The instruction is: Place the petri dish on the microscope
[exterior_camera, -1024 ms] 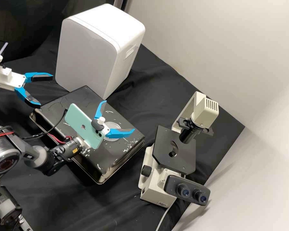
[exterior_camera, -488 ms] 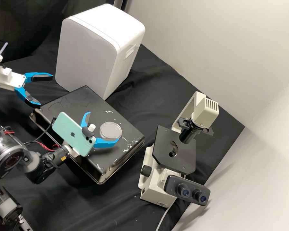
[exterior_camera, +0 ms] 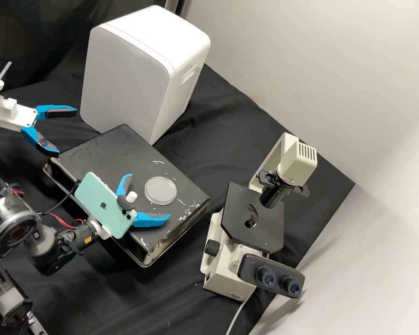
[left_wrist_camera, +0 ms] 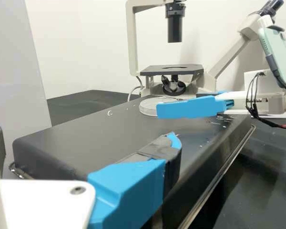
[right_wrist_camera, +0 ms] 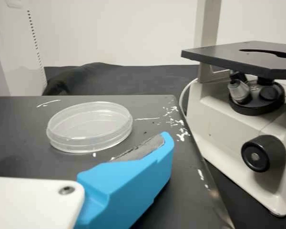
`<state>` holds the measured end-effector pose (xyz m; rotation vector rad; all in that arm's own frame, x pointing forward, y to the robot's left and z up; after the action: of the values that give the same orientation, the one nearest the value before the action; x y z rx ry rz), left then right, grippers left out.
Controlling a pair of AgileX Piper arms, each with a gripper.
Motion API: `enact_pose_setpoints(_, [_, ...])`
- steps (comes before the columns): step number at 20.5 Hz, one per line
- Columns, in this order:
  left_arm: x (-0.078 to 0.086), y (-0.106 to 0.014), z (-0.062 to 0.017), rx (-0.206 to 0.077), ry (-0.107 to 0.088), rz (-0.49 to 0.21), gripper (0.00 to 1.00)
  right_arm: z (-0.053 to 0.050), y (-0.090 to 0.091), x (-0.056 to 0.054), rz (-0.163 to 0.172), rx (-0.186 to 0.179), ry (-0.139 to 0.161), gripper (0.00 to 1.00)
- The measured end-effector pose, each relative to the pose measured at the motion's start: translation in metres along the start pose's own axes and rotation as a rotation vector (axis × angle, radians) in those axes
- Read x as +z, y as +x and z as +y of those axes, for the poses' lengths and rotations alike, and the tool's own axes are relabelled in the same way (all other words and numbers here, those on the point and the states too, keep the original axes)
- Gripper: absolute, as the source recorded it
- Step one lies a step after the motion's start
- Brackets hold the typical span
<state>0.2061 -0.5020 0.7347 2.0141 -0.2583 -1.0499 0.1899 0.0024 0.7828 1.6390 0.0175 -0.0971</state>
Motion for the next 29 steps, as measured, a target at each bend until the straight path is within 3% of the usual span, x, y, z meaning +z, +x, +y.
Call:
enact_pose_setpoints(5, [0.0, 0.0, 0.0, 0.0, 0.0, 0.0, 1.0, 0.004, 0.0, 0.003, -0.013, 0.025, 0.011, 1.0])
enact_pose_setpoints(13, [0.0, 0.0, 0.0, 0.0, 0.0, 0.0, 1.0, -0.004, 0.01, 0.006, -0.035, -0.011, 0.012, 1.0])
enact_pose_setpoints(14, [0.0, 0.0, 0.0, 0.0, 0.0, 0.0, 1.0, -0.005, 0.013, 0.007, -0.037, -0.008, 0.015, 0.0])
enact_pose_setpoints(29, [-0.001, 0.001, -0.0018, -0.007, -0.006, 0.001, 1.0, -0.011, 0.018, 0.005, -0.032, -0.006, 0.019, 0.0])
